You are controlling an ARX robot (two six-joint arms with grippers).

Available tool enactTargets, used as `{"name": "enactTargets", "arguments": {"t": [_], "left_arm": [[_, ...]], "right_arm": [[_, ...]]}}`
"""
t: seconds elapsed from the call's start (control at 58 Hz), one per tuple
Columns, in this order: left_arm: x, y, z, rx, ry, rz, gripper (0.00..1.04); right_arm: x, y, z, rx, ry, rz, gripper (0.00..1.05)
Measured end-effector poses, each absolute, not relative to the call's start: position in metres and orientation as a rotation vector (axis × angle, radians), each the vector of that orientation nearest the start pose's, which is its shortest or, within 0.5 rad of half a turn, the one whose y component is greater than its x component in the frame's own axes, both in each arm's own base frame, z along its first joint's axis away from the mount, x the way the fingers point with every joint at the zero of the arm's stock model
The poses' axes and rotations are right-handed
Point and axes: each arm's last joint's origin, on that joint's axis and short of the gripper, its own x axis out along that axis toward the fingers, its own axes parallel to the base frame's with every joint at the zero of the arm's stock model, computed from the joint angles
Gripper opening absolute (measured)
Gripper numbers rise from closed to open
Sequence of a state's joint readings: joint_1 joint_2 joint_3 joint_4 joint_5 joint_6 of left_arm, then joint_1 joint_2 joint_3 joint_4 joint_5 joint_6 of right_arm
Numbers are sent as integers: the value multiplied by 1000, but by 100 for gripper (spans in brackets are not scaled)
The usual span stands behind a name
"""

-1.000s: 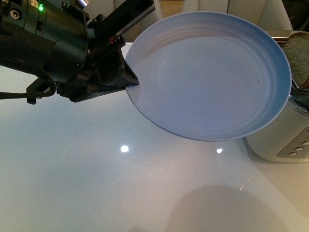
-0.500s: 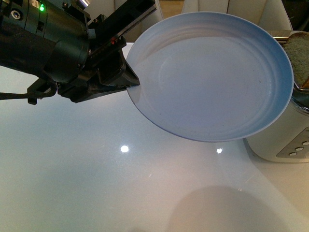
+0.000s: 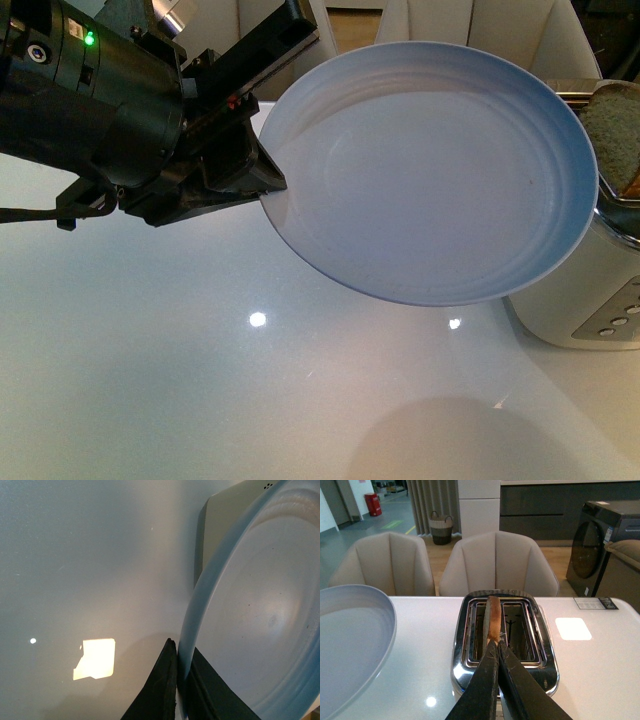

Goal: Left arm holds plate, right arm toasts bread

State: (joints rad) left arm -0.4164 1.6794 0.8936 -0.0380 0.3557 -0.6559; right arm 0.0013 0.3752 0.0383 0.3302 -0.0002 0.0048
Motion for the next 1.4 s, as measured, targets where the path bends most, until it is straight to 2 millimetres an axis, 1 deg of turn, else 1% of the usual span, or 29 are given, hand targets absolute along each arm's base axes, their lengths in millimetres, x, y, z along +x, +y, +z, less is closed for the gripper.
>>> {"name": "enactTargets", "arguments": {"t": [0.103,0.69,0.793,0.862,1.052,1.086,1.19,1.224,1.397], "left_arm": [[297,-142,165,-561,1048,-423,3],[297,-142,166,-561,1048,-423,3],[297,-142,166,-561,1048,-424,3],[297,-142,166,-561,1047,-422,3],[296,-142,166,-561,1047,-426,3],[296,-142,166,-561,1047,-426,3],[296,-142,166,-561,1047,-427,3],[296,-142,166,-561,1047,-427,3],[296,-142,166,-562,1047,-427,3]], "right_arm": [[120,0,172,5,-9,2,2],[108,0,172,5,-18,2,2],[101,0,168,5,15,1,2],[98,0,169,5,-10,1,2],[97,0,170,4,-13,1,2],[97,0,170,3,-13,1,6],[97,0,170,3,-14,1,22],[97,0,170,3,-14,1,29],[97,0,170,3,-14,1,55]]}}
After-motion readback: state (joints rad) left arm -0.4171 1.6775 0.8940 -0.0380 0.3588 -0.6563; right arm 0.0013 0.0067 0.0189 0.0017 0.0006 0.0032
